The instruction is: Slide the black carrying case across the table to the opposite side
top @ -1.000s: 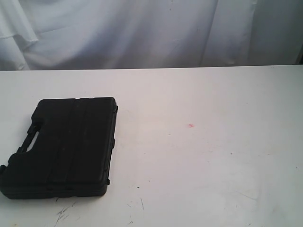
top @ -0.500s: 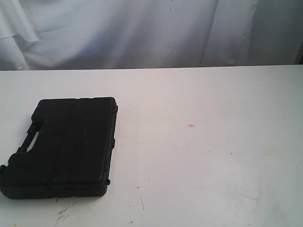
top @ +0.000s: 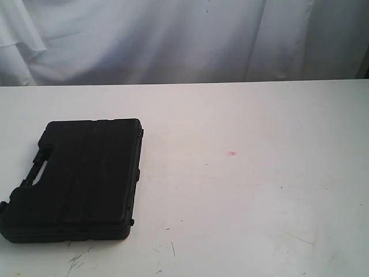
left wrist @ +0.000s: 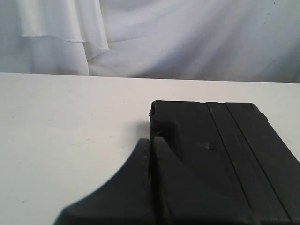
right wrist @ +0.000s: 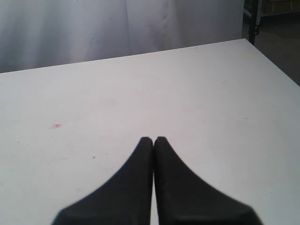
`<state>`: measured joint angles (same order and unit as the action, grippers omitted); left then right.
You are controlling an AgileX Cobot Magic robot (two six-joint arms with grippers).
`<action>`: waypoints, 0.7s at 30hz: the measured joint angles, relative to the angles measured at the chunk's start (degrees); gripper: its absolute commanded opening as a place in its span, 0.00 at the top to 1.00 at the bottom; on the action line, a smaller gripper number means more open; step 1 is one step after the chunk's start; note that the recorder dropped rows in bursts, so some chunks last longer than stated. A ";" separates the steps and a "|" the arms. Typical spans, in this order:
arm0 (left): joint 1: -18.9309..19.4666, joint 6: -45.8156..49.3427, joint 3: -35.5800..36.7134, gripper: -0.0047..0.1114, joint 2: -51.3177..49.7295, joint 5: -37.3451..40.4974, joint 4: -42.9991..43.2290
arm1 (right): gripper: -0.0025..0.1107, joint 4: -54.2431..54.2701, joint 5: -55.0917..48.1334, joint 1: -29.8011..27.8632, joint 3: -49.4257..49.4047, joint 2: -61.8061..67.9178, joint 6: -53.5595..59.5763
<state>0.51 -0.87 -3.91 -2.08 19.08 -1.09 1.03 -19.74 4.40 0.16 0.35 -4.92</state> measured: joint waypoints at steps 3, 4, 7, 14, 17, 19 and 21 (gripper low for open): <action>0.00 0.00 1.88 0.96 1.60 -0.12 0.00 | 0.98 0.00 0.00 0.00 0.00 0.00 0.00; 0.00 0.00 2.35 0.96 1.72 -0.12 0.00 | 0.98 0.00 0.00 0.00 0.00 0.00 0.00; 0.00 0.00 3.71 0.96 1.83 0.01 0.00 | 0.98 0.00 0.00 0.00 0.00 0.00 0.00; 0.00 0.00 3.63 0.96 1.83 0.13 0.00 | 0.98 0.00 0.00 0.00 0.00 0.00 0.00; 0.00 0.00 3.63 0.96 1.83 0.35 0.00 | 0.98 0.00 0.00 0.00 0.00 0.00 0.00; 0.00 0.00 3.63 0.96 1.83 0.45 0.00 | 0.98 0.00 0.00 0.00 0.00 0.00 0.00; 0.00 0.00 3.63 0.96 1.83 0.56 0.00 | 0.98 0.00 0.00 0.00 0.00 0.00 0.00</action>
<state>0.51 -0.87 -0.28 -0.25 19.65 -1.09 1.03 -19.74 4.40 0.16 0.35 -4.92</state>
